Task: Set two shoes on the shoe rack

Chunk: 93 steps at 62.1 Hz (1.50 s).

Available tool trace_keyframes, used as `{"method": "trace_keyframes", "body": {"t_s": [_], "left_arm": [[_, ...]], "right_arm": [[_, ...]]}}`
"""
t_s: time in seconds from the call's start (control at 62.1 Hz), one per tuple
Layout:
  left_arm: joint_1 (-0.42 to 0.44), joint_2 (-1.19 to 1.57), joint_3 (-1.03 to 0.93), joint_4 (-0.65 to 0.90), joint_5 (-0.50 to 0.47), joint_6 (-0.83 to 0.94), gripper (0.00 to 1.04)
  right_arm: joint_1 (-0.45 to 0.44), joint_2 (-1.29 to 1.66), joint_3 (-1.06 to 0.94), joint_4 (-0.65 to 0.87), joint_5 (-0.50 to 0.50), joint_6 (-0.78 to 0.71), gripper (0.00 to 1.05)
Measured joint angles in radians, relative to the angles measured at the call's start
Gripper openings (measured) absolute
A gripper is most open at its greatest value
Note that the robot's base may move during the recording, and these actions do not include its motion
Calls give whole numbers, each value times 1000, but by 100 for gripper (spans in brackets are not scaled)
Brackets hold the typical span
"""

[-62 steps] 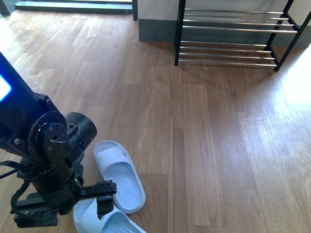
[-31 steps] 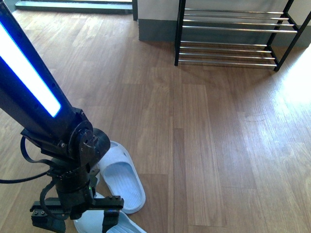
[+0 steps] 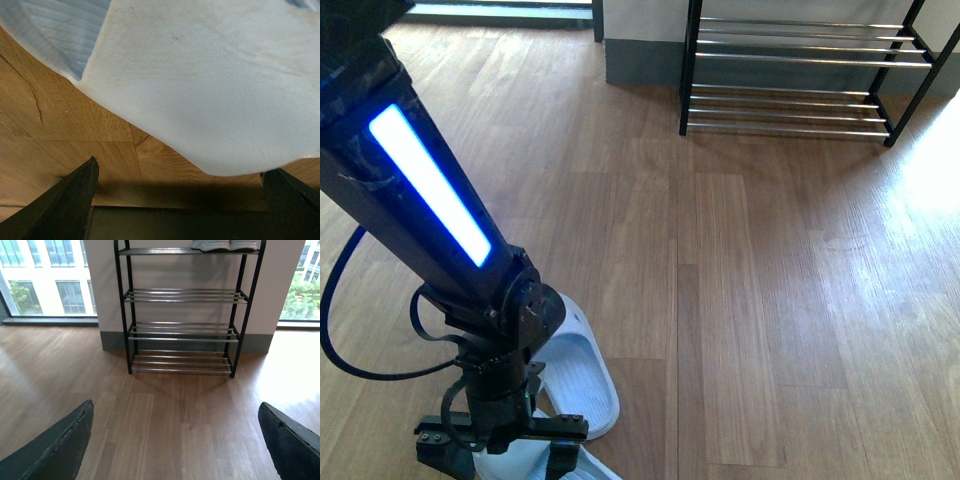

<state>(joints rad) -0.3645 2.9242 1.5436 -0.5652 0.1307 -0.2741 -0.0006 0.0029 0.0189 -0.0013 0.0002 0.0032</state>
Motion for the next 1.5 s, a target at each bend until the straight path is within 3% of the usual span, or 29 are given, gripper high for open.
{"method": "trace_keyframes", "body": {"t_s": [0.548, 0.983, 1.08, 1.208, 1.499], "left_arm": [[-12, 137, 135, 16, -131, 6, 95], [3, 114, 87, 67, -216, -3, 37], [35, 71, 25, 99, -262, -14, 19], [82, -17, -82, 172, -302, -10, 4], [207, -357, -399, 400, -473, 118, 2]], "right_arm": [[0, 0, 0, 0, 0, 0, 95], [0, 0, 0, 0, 0, 0, 95], [0, 0, 0, 0, 0, 0, 95], [0, 0, 0, 0, 0, 0, 95], [0, 0, 0, 0, 0, 0, 95]]}}
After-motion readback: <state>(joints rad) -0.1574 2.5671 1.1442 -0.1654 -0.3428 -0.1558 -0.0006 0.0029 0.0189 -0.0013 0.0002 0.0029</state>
